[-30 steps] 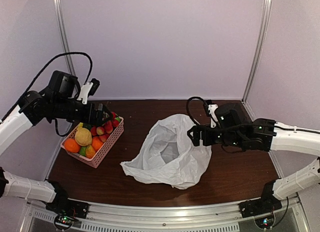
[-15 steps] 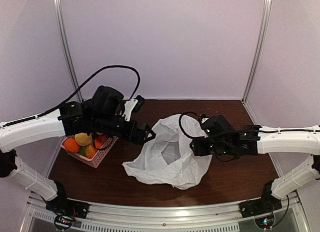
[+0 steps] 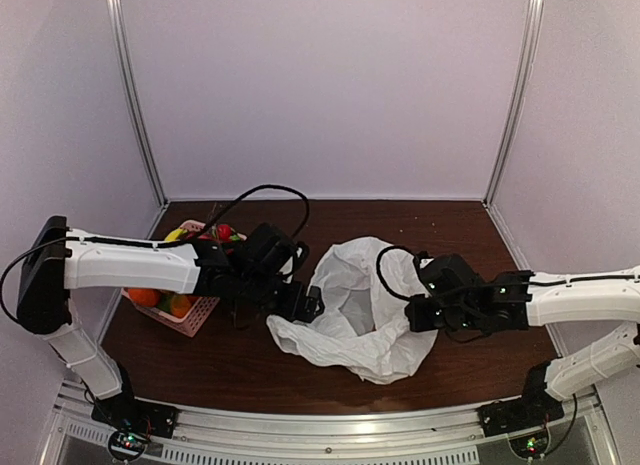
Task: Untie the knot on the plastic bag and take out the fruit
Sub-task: Adjust the takeout bag at the center of the board.
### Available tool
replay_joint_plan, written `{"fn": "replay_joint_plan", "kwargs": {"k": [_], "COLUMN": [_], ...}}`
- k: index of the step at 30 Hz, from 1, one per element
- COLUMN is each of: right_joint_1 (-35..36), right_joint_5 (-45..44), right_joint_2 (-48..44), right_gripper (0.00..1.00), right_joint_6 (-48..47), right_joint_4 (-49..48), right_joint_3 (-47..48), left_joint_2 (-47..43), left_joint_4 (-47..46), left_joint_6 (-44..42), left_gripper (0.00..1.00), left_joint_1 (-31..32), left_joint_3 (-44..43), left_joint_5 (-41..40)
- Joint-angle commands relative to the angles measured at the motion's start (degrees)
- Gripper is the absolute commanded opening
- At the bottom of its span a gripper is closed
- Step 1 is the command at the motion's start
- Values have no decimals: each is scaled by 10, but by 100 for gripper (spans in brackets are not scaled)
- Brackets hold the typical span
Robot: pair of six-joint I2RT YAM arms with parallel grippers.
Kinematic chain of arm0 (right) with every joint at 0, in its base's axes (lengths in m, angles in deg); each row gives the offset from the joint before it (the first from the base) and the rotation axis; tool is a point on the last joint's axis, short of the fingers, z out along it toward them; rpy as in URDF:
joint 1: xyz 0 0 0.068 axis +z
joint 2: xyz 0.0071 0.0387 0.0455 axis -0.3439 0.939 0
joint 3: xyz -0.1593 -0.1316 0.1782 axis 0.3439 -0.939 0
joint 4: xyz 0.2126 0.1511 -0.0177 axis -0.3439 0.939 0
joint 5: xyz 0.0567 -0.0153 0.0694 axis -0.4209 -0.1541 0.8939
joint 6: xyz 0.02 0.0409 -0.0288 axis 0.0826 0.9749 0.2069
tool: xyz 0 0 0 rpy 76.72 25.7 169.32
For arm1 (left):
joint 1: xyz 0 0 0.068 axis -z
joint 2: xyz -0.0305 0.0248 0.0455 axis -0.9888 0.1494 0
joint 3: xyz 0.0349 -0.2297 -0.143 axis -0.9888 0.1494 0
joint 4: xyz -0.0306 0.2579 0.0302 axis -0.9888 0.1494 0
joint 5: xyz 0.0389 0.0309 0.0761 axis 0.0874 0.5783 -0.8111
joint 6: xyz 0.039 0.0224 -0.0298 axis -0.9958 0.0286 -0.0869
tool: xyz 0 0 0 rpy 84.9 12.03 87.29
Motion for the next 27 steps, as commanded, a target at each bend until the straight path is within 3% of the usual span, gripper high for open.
{"fn": "replay_joint_plan", "kwargs": {"k": [1, 10, 11, 15, 18, 23, 27], "right_joint_1": [1, 1, 1, 0, -4, -10, -11], "right_joint_5": [-3, -4, -5, -16, -29, -66, -85], "right_joint_2": [-15, -23, -24, -30, -42, -85, -136], "right_gripper": [9, 4, 1, 0, 0, 0, 0], "right_joint_6": [2, -1, -2, -13, -28, -46, -53], "right_joint_4": [-8, -13, -13, -4, 15, 72, 117], "right_joint_3": [-10, -9, -7, 17, 49, 81, 70], "left_joint_2": [16, 84, 91, 99, 80, 11, -49], "left_joint_4": [-100, -179, -187, -212, -196, -179, -229], "left_joint_6": [20, 50, 51, 57, 42, 18, 7], "left_gripper": [98, 95, 88, 26, 1, 0, 0], "left_joint_1": [-2, -14, -16, -21, -28, -63, -79], "left_joint_3": [8, 8, 9, 7, -10, -8, 45], "left_joint_5": [14, 57, 63, 62, 28, -31, -67]}}
